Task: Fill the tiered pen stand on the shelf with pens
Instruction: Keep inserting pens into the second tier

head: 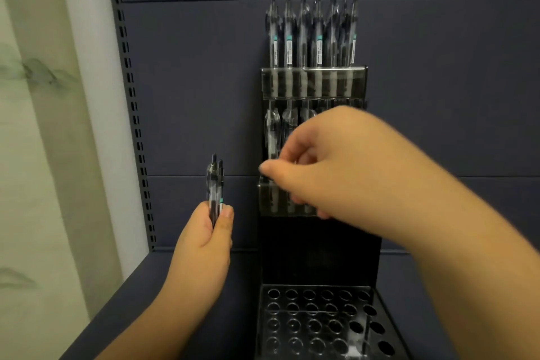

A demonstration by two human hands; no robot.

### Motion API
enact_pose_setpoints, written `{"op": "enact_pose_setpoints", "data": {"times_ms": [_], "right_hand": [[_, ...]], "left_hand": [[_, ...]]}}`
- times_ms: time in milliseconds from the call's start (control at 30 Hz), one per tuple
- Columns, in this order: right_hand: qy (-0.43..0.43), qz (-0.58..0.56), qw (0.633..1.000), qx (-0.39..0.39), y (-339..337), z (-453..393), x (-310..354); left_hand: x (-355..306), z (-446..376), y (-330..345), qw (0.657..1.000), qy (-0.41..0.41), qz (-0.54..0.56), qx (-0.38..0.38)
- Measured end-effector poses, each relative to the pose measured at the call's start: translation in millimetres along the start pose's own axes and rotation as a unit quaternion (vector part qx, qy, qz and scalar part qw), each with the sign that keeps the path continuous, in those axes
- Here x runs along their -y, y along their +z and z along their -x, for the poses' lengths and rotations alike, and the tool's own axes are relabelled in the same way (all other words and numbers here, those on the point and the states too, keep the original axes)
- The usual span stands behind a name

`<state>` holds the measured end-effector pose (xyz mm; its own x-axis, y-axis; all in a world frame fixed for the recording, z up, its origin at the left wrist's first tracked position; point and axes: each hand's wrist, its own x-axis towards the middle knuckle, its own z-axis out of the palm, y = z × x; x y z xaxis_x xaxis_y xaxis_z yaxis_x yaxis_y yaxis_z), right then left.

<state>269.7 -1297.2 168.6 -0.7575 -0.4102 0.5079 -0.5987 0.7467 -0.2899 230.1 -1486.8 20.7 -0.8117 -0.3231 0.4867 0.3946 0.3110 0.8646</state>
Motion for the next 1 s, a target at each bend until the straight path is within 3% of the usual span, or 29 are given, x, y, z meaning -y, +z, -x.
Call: {"op": "enact_pose_setpoints", "data": {"times_ms": [133,233,400,700,800,900,1000], "right_hand": [[-0.047,0.042,0.998,0.012,36.3,-4.4,12.0],[-0.061,0.037,0.997,0.001,56.3,-5.9,16.3],[-0.05,-0.025,0.998,-0.036,66.8,-9.1,17.0],[-0.056,-0.079,0.993,-0.059,66.1,-8.0,16.0],[-0.037,-0.126,0.985,-0.115,53.5,-12.4,10.2],[-0.024,-0.178,0.967,-0.18,24.0,-13.4,0.0],[-0.034,-0.211,0.948,-0.237,-9.7,-7.2,-14.3]], "left_hand": [[-10.1,5.2,1.0,0.997,0.049,-0.055,-0.037],[-16.7,10.1,2.0,0.996,0.074,-0.031,-0.035],[-27.1,19.1,3.4,0.992,0.113,-0.056,-0.014],[-20.9,17.0,2.2,0.982,0.148,-0.108,-0.04],[-23.5,15.9,3.0,0.992,0.098,-0.068,-0.04],[-9.8,6.5,3.4,0.993,0.068,-0.099,-0.016],[2.4,-1.6,0.5,1.0,-0.004,-0.026,0.014]]}}
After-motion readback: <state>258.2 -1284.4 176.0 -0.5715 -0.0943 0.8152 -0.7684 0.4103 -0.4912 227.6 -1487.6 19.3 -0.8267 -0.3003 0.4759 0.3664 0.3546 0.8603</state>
